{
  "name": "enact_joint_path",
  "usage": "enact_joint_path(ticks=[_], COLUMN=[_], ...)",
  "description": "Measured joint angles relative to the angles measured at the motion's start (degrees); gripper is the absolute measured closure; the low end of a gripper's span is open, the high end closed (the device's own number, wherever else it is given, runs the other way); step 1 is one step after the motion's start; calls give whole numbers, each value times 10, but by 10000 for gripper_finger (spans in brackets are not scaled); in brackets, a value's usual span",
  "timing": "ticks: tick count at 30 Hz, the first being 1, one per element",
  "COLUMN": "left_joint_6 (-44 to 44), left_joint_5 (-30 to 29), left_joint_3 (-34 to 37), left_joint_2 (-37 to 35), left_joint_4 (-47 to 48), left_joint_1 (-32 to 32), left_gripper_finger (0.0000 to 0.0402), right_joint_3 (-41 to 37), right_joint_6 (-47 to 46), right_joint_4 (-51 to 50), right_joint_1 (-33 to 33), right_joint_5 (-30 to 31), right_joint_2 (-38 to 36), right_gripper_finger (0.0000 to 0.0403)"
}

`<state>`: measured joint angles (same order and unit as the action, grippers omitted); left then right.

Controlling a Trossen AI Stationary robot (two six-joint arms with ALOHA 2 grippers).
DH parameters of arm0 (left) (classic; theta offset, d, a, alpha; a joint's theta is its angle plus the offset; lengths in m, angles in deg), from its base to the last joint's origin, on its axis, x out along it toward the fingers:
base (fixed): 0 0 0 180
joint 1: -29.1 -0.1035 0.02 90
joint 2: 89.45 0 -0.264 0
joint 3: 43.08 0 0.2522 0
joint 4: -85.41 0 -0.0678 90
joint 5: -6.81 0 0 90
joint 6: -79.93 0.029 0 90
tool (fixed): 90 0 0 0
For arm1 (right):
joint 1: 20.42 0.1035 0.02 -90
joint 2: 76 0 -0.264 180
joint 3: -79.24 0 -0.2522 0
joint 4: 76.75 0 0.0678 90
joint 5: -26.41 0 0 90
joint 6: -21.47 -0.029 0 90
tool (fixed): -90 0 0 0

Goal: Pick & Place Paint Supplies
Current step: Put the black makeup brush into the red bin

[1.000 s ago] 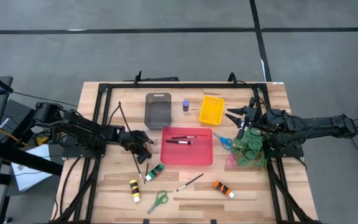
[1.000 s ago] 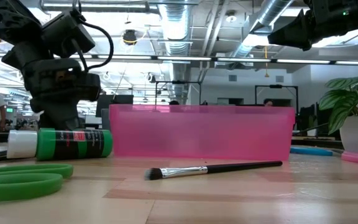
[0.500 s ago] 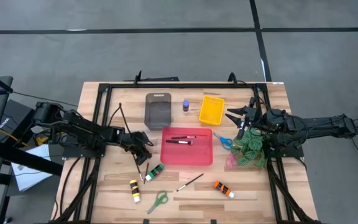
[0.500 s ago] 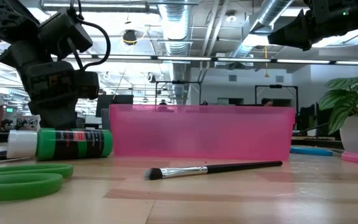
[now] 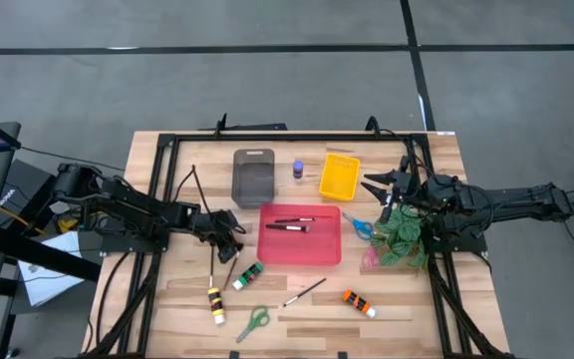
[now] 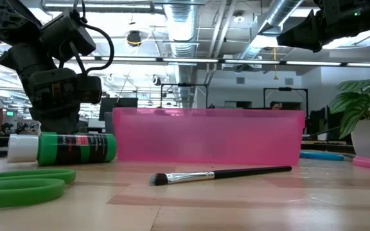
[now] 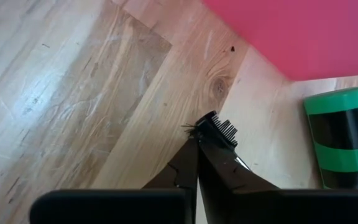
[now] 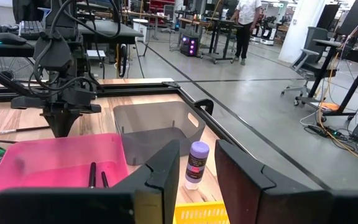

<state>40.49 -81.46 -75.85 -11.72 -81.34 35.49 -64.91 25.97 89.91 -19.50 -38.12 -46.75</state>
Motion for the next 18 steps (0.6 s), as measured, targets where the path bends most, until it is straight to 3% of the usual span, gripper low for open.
enact_joint_path(ticks=[18], left_joint_6=[47], left_joint_5=[-7], left_joint_3=[4], left_joint_2=[-33], left_joint_4=[-3], left_joint_1=[1], left_gripper_finger=[401], right_joint_3=[0], right_joint_6=[0], right_joint_4=[-7], right_joint_1=[0], right_joint_5=[0], right_joint_2=[0], right_gripper_finger=[305])
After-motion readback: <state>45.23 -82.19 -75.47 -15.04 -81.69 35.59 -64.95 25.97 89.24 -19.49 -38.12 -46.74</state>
